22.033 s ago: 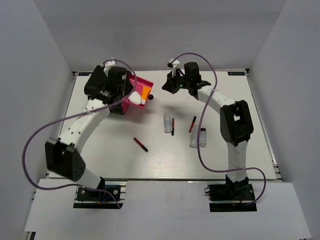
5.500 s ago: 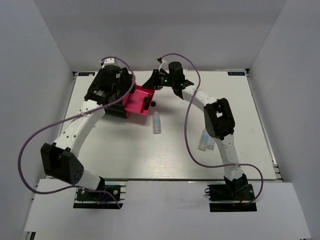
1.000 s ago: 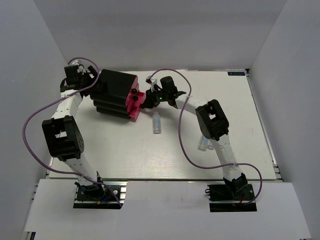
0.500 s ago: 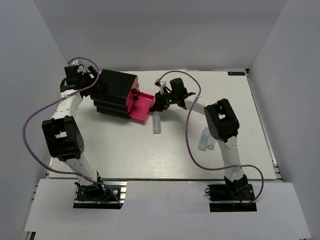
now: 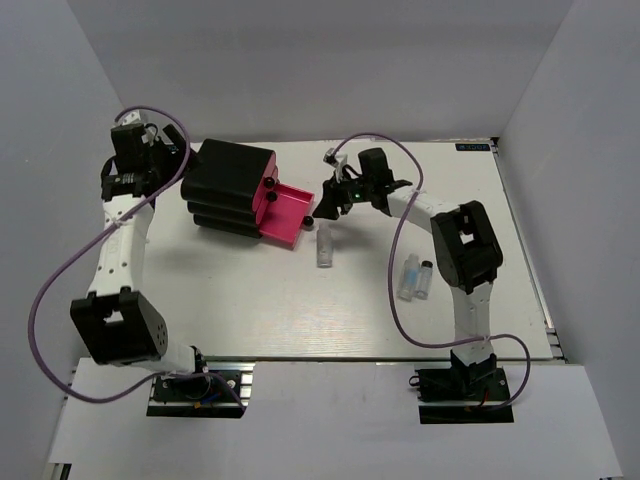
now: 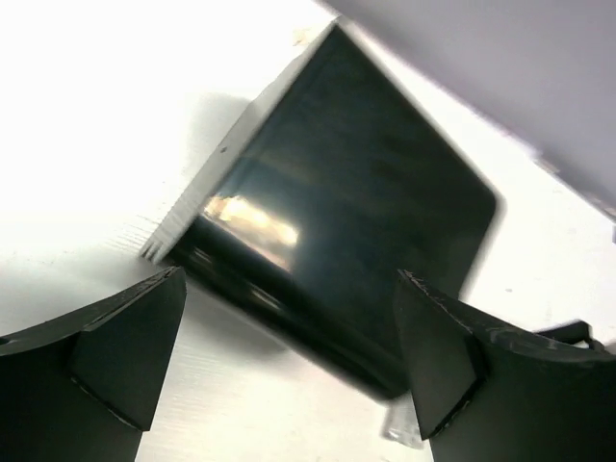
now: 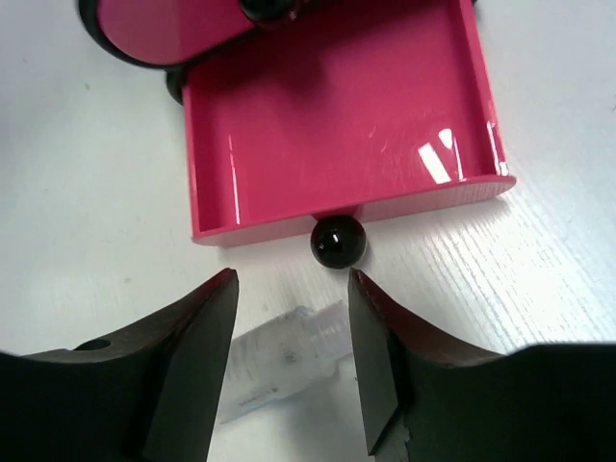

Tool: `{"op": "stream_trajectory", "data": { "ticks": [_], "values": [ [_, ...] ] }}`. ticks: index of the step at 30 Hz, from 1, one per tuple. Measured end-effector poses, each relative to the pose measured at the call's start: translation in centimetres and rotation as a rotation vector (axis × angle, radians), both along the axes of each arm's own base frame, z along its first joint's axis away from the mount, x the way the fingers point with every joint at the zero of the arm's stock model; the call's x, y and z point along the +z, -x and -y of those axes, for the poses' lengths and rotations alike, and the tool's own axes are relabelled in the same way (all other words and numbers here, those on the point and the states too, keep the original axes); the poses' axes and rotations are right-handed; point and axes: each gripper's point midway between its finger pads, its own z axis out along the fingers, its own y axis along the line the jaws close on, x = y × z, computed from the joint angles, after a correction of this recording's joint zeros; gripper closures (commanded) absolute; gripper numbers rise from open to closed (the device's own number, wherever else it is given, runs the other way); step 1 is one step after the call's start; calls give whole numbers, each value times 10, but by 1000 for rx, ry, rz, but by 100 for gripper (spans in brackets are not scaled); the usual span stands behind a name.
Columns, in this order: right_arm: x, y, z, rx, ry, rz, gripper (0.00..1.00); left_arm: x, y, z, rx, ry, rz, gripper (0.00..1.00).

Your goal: Organize the makeup

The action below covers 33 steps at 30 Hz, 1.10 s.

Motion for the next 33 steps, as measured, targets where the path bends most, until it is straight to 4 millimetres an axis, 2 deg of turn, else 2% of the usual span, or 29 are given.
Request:
{"op": "stream_trajectory", "data": {
  "ticks": [1,3,6,8,10,11,14,16,18,21,24,27,30,33],
  "values": [
    [6,0,2,1,-7,9,44,8,5,2,-3,-2,13,2],
    [13,1,5,0,-15,22,44,37,15,9,-21,-6,66,2],
    [16,5,16,-14,-15,21,46,70,21,27,-77,3,135,2],
    [15,5,25,-44,0,24,50,79,22,48,-129,19,148,2],
    [12,5,40,-100,31,27,53,75,24,78,-195,38,132,2],
    [12,4,48,-133,49,31,60,70,24,97,-235,49,115,2],
    [17,-2,77,-256,101,66,67,41,26,164,-359,73,32,2],
    [23,-7,97,-329,125,86,71,13,33,210,-437,74,-48,2],
    [29,-11,120,-404,148,98,70,-20,42,256,-501,54,-145,3],
    [35,-14,148,-486,172,105,62,-65,58,303,-550,-5,-264,7],
    [34,-12,173,-551,194,99,60,-109,83,325,-570,-84,-381,12],
    [26,-4,188,-584,217,74,59,-142,96,328,-559,-161,-463,18],
    [14,5,196,-594,235,39,59,-164,99,322,-525,-229,-510,20],
    [9,10,199,-600,242,17,59,-176,97,314,-492,-277,-530,24]
  ]
}}
